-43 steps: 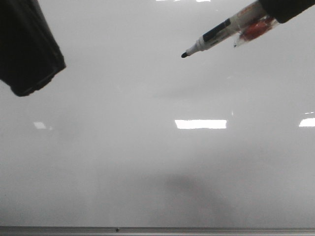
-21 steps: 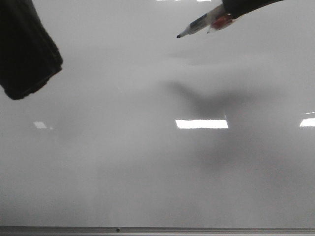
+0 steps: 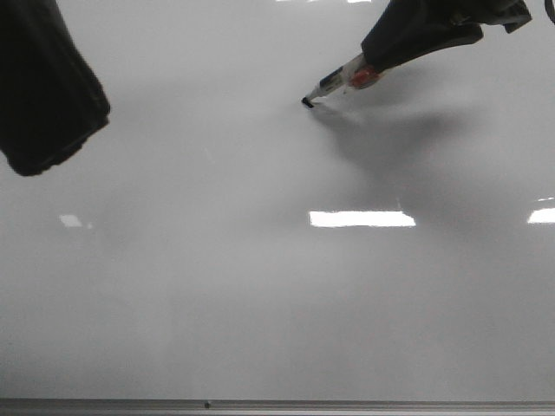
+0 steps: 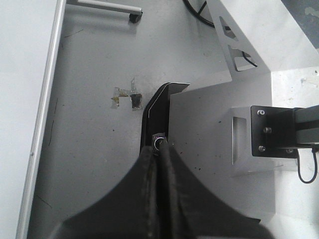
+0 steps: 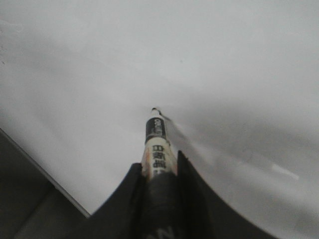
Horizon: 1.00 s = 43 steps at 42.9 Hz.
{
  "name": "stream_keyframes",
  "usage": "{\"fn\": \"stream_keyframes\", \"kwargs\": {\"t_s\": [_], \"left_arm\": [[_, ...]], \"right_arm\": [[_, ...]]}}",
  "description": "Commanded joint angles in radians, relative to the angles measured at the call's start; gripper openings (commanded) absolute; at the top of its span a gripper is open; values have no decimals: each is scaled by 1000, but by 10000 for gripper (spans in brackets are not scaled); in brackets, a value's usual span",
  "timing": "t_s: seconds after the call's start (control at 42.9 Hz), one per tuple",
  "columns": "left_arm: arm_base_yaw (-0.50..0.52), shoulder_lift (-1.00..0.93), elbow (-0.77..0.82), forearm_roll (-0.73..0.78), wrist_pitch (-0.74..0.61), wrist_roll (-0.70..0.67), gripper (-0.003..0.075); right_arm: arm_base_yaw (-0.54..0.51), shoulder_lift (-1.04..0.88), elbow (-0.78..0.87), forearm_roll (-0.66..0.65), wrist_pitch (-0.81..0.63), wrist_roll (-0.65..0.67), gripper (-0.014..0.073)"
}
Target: Write number 9 on whiteboard
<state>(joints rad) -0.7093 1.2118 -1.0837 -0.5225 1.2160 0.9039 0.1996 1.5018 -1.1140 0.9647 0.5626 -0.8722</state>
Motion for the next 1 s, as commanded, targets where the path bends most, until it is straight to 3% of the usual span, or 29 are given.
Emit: {"fn": "stream_keyframes", "kwargs": {"t_s": [0.0,0.303,0.606,0.98], "left_arm": [[0,-25,-30,-51,-10,-2,-19],[0,-25,-30,-51,-10,-2,-19],[0,-25,-30,-51,-10,-2,-19],[0,-25,-30,-51,-18,-2,-19]], "right_arm": [[10,12,-78,41,-66,3,-64],[82,128,-112,15,30,16,-58],[-25,48,-20,-90,24,87,-58],[-50,1,-125,-90,27,88,-58]]}}
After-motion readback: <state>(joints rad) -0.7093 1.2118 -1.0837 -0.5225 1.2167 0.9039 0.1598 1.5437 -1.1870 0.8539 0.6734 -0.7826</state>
